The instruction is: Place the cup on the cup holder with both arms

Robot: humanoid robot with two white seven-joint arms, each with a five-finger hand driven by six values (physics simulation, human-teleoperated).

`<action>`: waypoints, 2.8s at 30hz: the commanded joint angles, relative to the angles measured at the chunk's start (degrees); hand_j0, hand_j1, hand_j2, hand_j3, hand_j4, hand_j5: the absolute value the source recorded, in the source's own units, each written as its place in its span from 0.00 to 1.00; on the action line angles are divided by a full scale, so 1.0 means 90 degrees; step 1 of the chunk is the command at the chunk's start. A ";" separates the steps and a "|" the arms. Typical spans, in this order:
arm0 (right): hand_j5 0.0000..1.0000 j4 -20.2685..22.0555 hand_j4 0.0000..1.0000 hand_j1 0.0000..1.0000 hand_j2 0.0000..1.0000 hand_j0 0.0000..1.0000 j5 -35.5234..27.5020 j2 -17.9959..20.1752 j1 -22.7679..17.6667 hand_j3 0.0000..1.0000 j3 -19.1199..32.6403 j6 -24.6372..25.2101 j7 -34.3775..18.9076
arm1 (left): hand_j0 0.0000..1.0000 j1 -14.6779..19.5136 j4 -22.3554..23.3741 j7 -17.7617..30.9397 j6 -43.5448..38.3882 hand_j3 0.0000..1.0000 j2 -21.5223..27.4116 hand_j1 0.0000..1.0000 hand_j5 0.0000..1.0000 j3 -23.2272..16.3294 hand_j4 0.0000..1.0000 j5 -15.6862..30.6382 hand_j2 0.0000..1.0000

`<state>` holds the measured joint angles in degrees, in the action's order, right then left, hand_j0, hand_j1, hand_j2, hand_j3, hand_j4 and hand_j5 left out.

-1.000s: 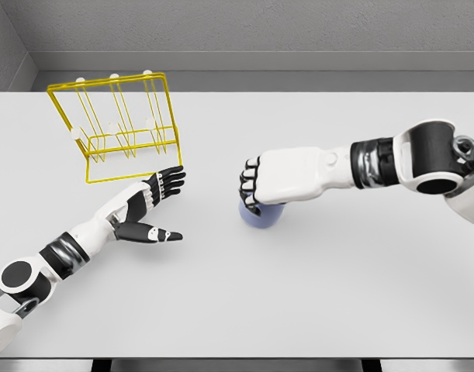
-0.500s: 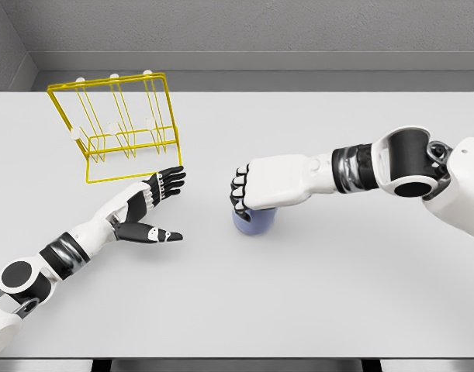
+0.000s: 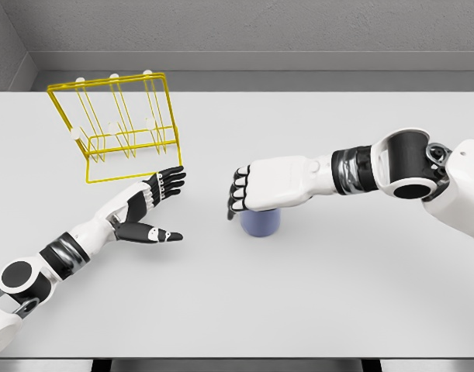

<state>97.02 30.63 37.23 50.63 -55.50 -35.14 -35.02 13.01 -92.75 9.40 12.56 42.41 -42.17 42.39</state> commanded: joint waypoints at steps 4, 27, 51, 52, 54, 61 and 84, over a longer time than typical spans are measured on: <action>0.99 0.0001 0.99 0.99 0.99 0.99 0.0161 0.0043 0.0010 0.99 0.0053 0.0016 0.0003 | 1.00 0.0000 -0.0007 0.0001 0.0001 1.00 0.0004 1.00 1.00 -0.0002 1.00 0.0017 1.00; 1.00 0.0236 1.00 1.00 1.00 1.00 0.0288 0.0599 0.0020 1.00 0.1098 0.0016 0.0003 | 1.00 0.0332 0.0003 0.0001 -0.0283 1.00 -0.0211 1.00 1.00 -0.0236 1.00 -0.0032 1.00; 1.00 0.0080 1.00 1.00 1.00 1.00 -0.2515 0.0297 -0.4746 1.00 0.6772 0.0016 0.0003 | 1.00 0.1152 0.0120 -0.0068 -0.0771 1.00 -0.1109 1.00 1.00 -0.0920 1.00 -0.0257 1.00; 1.00 0.0089 1.00 1.00 1.00 1.00 -0.2515 0.0277 -0.4766 1.00 0.6831 0.0016 0.0003 | 1.00 0.1172 0.0120 -0.0068 -0.0820 1.00 -0.1119 1.00 1.00 -0.0920 1.00 -0.0257 1.00; 1.00 0.0070 1.00 1.00 1.00 1.00 -0.2505 0.0140 -0.4766 1.00 0.6928 0.0016 0.0003 | 1.00 0.1201 0.0169 -0.0068 -0.0839 1.00 -0.1158 1.00 1.00 -0.0920 1.00 -0.0257 1.00; 1.00 0.0079 1.00 1.00 1.00 1.00 -0.2515 0.0043 -0.4766 1.00 0.6958 0.0016 0.0003 | 1.00 0.1260 0.0315 -0.0068 -0.0839 1.00 -0.1246 1.00 1.00 -0.0920 1.00 -0.0257 1.00; 1.00 0.0070 1.00 1.00 1.00 1.00 -0.2505 0.0033 -0.4785 1.00 0.7065 0.0016 0.0003 | 1.00 0.1396 0.0696 -0.0068 -0.1074 1.00 -0.1949 1.00 1.00 -0.0920 1.00 -0.0540 1.00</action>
<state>97.65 8.46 37.50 7.56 8.02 -35.17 -35.03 25.66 -86.71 8.78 2.98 25.54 -50.48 37.77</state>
